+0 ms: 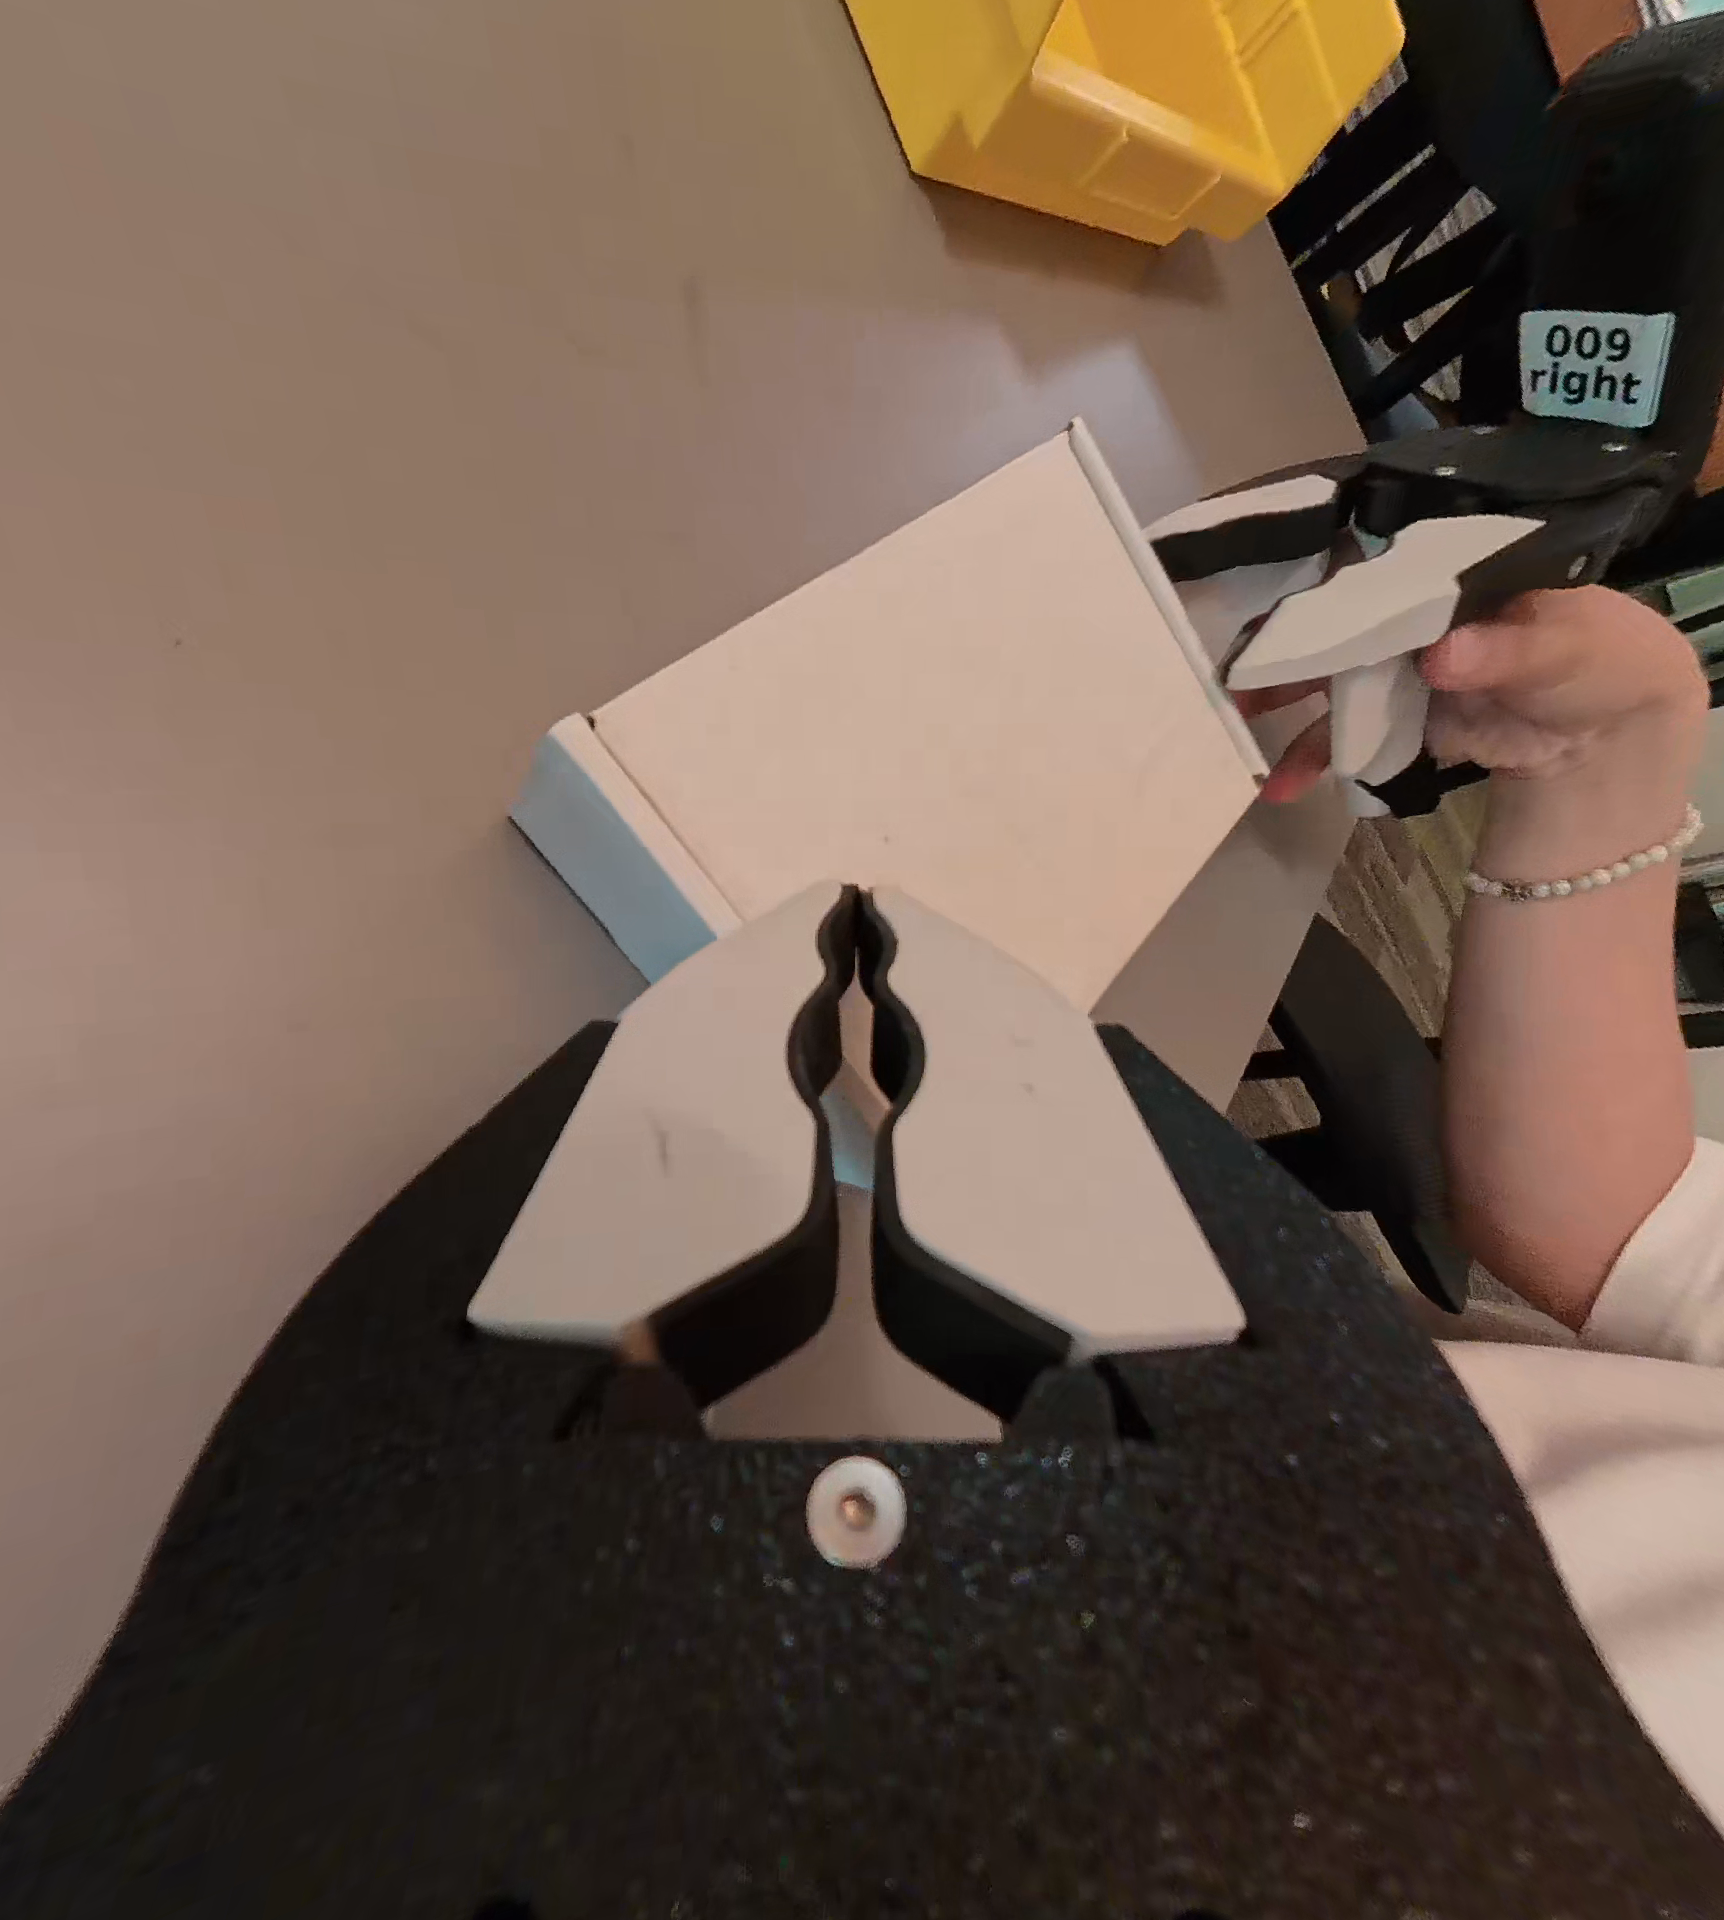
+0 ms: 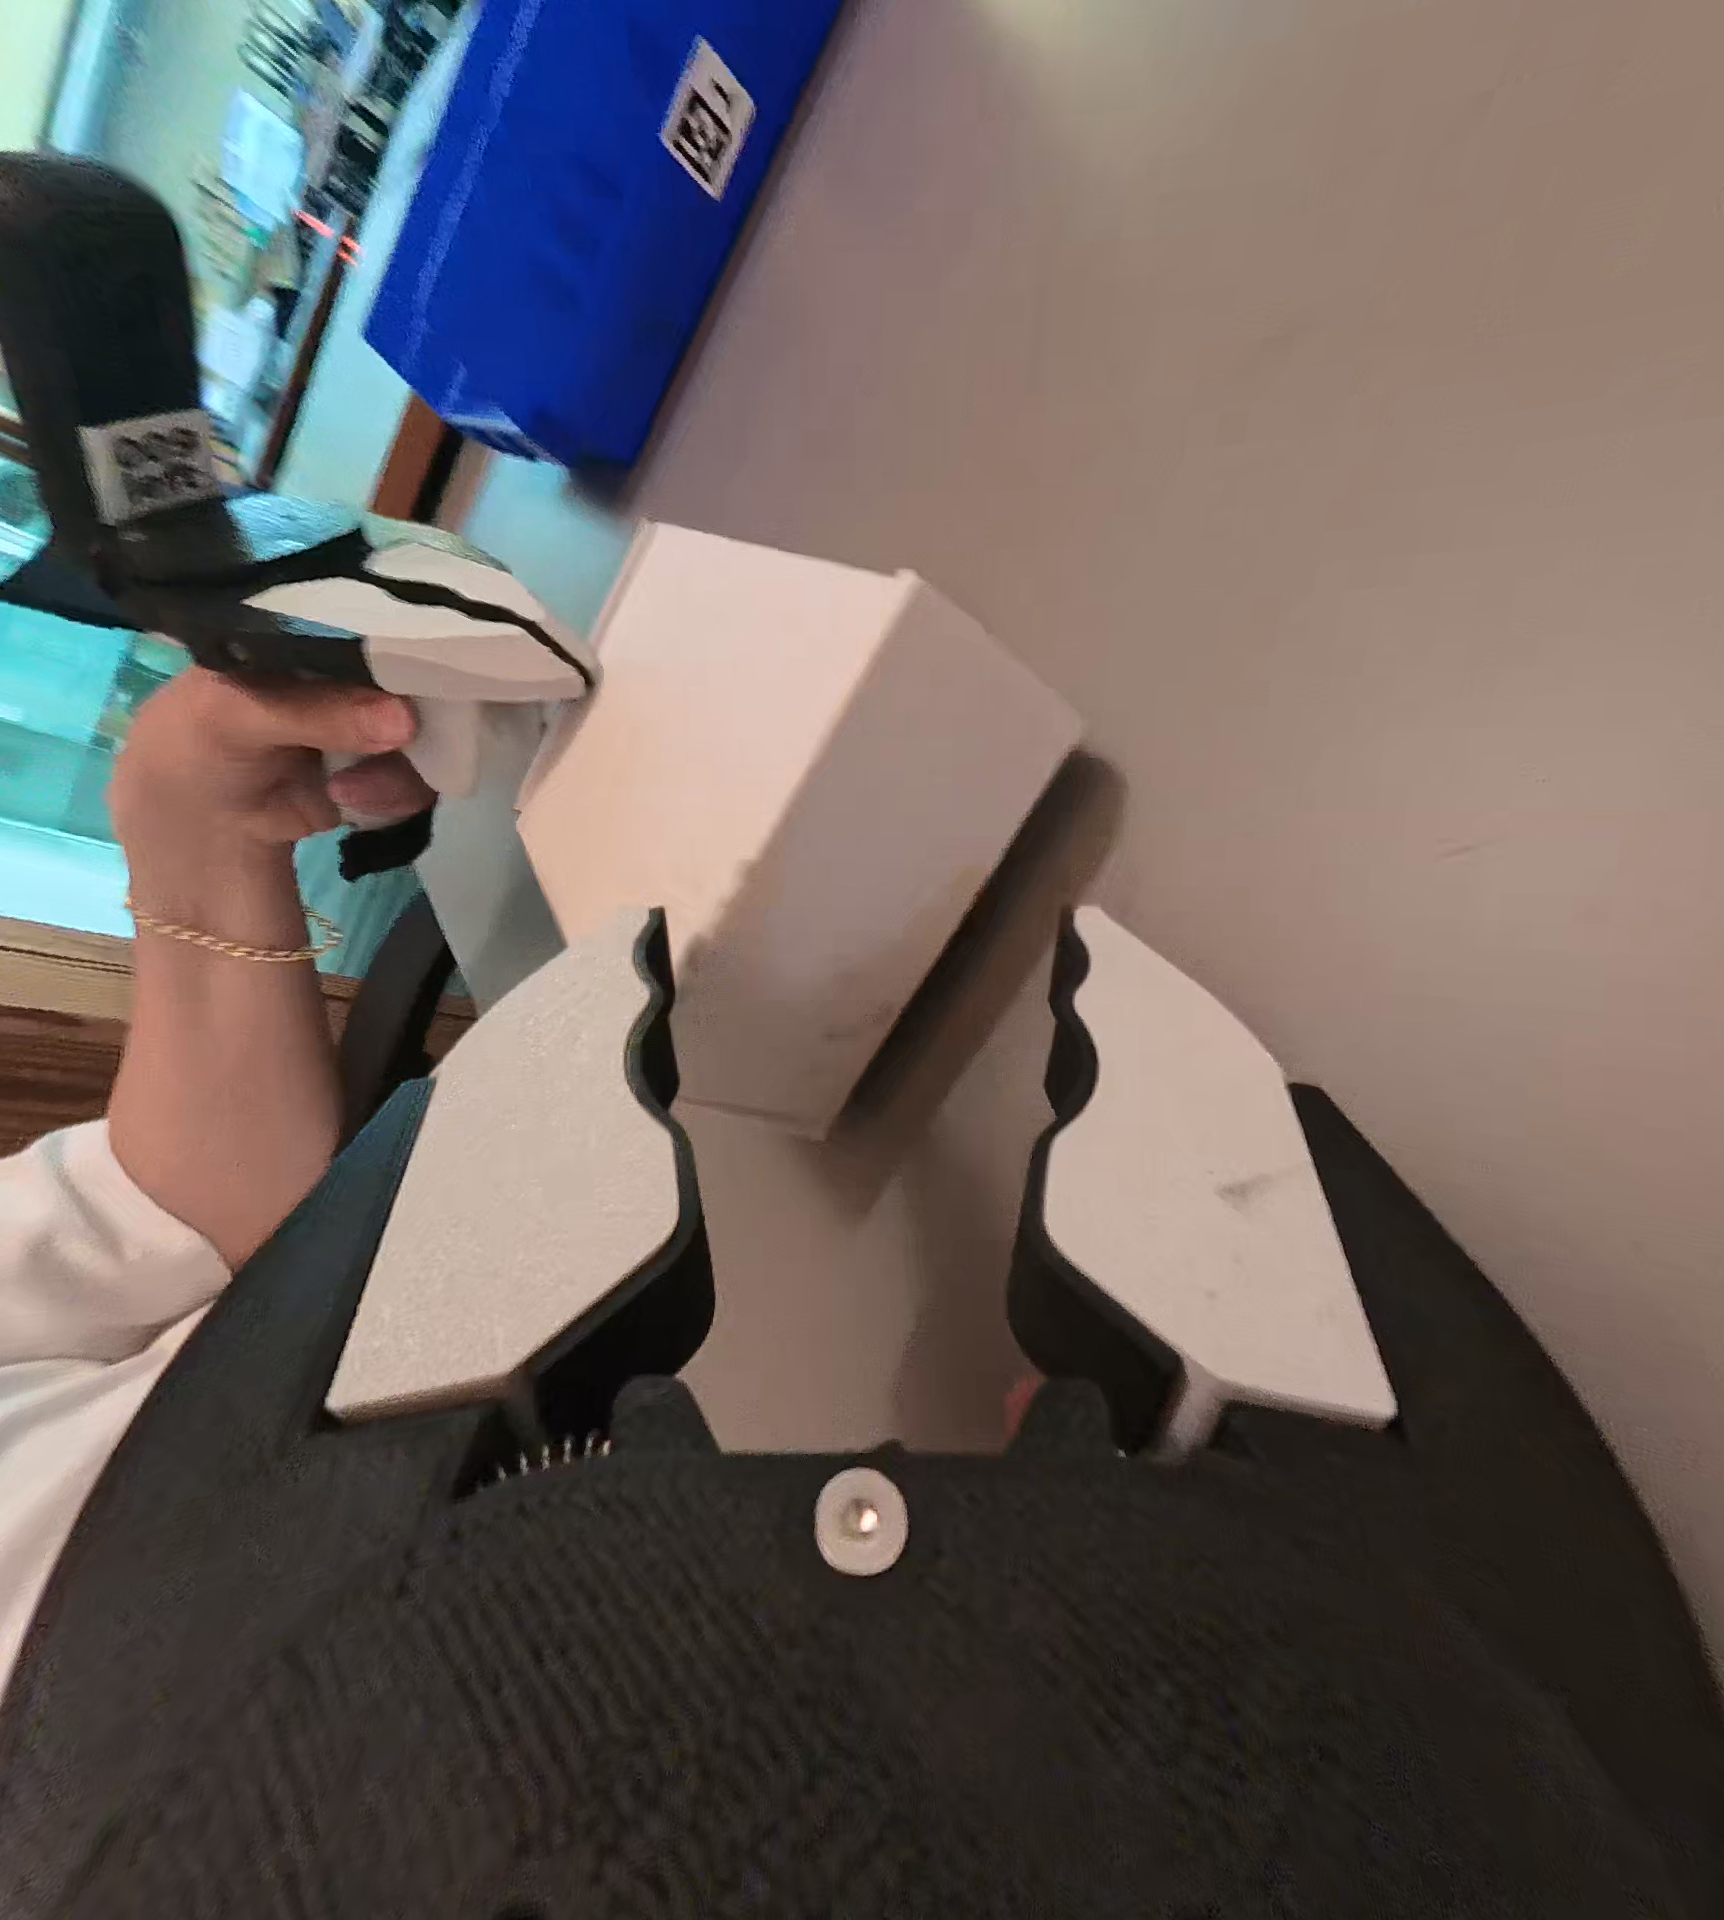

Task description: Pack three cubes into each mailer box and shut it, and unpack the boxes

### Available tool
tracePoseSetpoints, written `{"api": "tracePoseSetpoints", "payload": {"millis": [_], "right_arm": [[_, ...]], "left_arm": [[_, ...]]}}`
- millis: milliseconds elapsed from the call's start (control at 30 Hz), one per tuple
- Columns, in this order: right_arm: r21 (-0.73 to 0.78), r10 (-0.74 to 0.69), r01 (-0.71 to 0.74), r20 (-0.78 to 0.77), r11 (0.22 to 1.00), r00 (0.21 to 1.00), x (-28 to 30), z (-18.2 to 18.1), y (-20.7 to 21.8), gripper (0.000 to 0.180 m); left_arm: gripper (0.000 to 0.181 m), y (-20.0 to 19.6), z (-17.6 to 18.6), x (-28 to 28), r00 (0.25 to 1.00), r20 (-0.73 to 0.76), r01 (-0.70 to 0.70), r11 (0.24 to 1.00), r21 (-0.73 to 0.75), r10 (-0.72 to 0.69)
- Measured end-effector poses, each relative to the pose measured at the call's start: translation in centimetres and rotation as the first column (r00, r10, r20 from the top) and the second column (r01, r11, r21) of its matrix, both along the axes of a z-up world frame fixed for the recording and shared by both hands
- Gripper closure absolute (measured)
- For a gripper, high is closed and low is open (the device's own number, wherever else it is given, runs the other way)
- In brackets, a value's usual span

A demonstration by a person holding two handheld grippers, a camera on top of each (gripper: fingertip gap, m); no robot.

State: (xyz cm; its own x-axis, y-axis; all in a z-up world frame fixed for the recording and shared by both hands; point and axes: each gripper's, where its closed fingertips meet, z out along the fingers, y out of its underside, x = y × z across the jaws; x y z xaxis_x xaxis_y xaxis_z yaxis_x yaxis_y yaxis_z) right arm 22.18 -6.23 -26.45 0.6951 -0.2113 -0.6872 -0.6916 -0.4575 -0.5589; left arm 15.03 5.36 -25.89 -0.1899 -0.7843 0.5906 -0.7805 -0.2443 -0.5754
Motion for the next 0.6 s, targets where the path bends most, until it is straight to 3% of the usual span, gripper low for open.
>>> {"api": "tracePoseSetpoints", "payload": {"millis": [100, 200, 267, 467, 600], "right_arm": [[-0.028, 0.025, -0.025, 0.003, 0.999, 1.000, -0.2, 0.0, 0.3, 0.107], [0.026, 0.103, -0.101, -0.106, 0.995, 0.989, -1.1, 0.9, 1.3, 0.111], [-0.016, 0.145, -0.149, -0.146, 0.989, 0.979, -1.3, 0.1, 1.7, 0.116], [-0.068, 0.278, -0.303, -0.249, 0.951, 0.928, -3.2, -1.0, 3.3, 0.105], [-0.021, 0.266, -0.287, -0.319, 0.958, 0.910, -3.0, -1.0, 4.6, 0.106]], "left_arm": [[0.181, 0.3, 0.0, -0.1, 0.999, 0.029, -0.025, 1.000, -0.016, 0.025], [0.181, 0.4, 0.0, -0.2, 0.998, 0.049, -0.035, 0.999, -0.019, 0.036], [0.181, 0.5, 0.1, -0.3, 0.997, 0.060, -0.039, 0.999, -0.019, 0.040], [0.181, 0.7, 0.2, -0.5, 0.992, 0.103, -0.061, 0.997, -0.054, 0.066], [0.181, 1.0, 0.2, -0.5, 0.985, 0.172, -0.037, 0.999, 0.028, 0.031]]}}
